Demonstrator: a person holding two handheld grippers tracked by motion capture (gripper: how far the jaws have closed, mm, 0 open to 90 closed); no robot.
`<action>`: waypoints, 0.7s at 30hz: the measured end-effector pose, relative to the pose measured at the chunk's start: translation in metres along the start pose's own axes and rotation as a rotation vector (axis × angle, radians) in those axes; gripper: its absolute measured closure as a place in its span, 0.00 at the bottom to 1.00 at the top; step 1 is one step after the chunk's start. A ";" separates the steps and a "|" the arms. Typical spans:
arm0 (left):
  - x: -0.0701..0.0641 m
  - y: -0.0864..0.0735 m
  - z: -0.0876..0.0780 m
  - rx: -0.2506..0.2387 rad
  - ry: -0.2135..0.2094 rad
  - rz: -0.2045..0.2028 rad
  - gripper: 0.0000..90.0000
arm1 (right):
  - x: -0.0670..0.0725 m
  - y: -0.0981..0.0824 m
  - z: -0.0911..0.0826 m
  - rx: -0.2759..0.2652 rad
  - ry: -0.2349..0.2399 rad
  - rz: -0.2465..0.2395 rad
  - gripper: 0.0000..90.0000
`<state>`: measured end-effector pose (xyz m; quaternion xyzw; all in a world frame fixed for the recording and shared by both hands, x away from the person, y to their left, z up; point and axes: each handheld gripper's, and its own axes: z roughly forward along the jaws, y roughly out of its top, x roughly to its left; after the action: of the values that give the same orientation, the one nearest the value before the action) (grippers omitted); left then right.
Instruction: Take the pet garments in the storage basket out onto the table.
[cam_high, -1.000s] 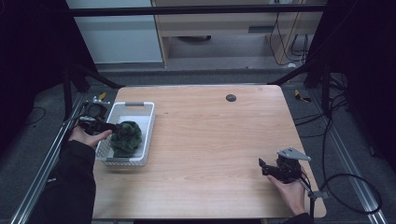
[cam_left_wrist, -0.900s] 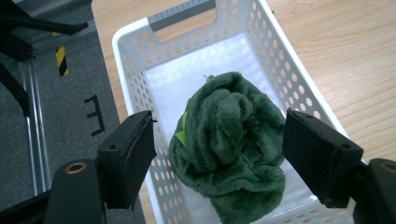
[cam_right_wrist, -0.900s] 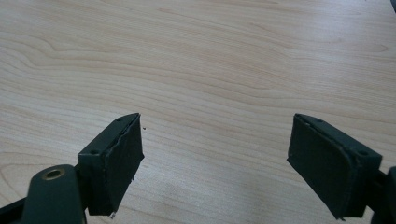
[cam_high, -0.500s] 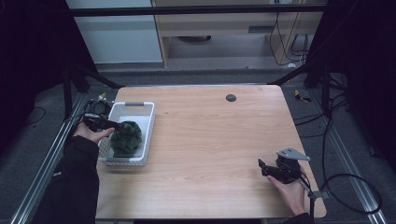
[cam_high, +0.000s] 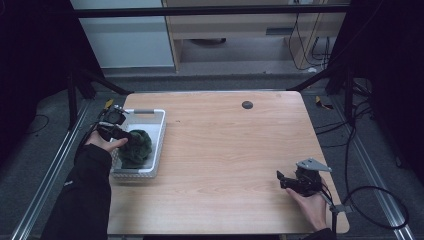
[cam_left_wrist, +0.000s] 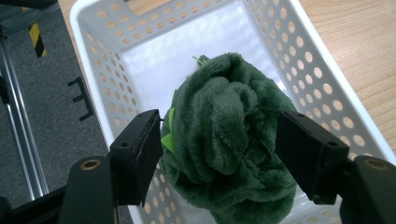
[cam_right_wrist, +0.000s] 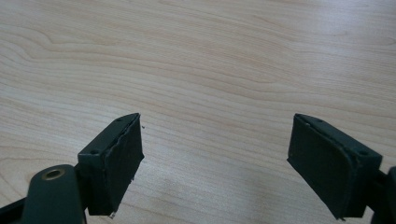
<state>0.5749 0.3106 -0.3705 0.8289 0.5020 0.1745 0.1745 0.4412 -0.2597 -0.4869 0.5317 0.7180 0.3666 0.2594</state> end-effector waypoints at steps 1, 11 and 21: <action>0.000 -0.001 0.001 -0.005 -0.006 0.000 0.35 | 0.000 0.000 0.000 0.000 0.001 0.001 0.20; 0.002 -0.004 0.016 0.023 -0.024 -0.001 0.38 | 0.002 0.001 0.000 0.004 0.004 -0.003 0.20; 0.002 -0.003 0.026 0.058 -0.025 0.008 0.43 | 0.001 0.000 0.001 0.013 0.001 -0.007 0.19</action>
<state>0.5853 0.3104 -0.3948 0.8378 0.5012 0.1500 0.1560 0.4418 -0.2585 -0.4878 0.5305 0.7226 0.3612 0.2568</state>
